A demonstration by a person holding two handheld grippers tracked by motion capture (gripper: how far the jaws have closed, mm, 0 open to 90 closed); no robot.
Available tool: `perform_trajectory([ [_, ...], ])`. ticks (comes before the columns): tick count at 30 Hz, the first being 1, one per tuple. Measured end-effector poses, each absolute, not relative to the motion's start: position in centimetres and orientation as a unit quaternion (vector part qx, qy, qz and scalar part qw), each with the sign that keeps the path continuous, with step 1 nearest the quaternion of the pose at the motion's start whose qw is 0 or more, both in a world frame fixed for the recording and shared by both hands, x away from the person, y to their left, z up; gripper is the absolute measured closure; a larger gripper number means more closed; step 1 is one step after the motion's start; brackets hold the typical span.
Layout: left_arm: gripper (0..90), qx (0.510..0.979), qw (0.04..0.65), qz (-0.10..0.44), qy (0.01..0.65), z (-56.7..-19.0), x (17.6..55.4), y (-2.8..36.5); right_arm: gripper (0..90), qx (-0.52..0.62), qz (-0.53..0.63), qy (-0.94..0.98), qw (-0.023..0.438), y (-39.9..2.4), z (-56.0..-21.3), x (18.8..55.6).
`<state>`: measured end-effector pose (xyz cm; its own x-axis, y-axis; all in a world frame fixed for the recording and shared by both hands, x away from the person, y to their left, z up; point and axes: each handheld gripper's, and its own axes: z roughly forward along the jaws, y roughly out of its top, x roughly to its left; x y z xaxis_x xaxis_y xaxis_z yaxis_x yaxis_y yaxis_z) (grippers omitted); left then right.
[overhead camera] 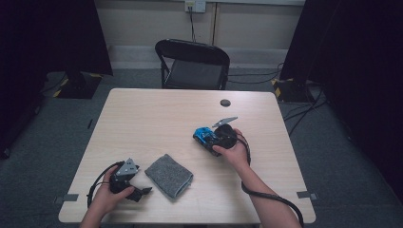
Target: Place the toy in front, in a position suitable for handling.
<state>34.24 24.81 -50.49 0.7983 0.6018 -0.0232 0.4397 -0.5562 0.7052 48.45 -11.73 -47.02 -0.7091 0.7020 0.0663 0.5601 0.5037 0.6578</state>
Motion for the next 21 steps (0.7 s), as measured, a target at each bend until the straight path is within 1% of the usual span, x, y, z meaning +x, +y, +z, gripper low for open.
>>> perform_trajectory([
  [7, 0.0, 0.875, 0.365, 0.111, 0.298, -50.5, 34.2, 24.8, 28.2, 0.354, 0.334, 0.868, 0.103, -10.6, -47.6, 47.7],
  [21, 0.0, 0.875, 0.365, 0.111, 0.297, -50.5, 34.2, 24.8, 28.2, 0.344, 0.329, 0.874, 0.103, -10.5, -48.4, 47.2],
])
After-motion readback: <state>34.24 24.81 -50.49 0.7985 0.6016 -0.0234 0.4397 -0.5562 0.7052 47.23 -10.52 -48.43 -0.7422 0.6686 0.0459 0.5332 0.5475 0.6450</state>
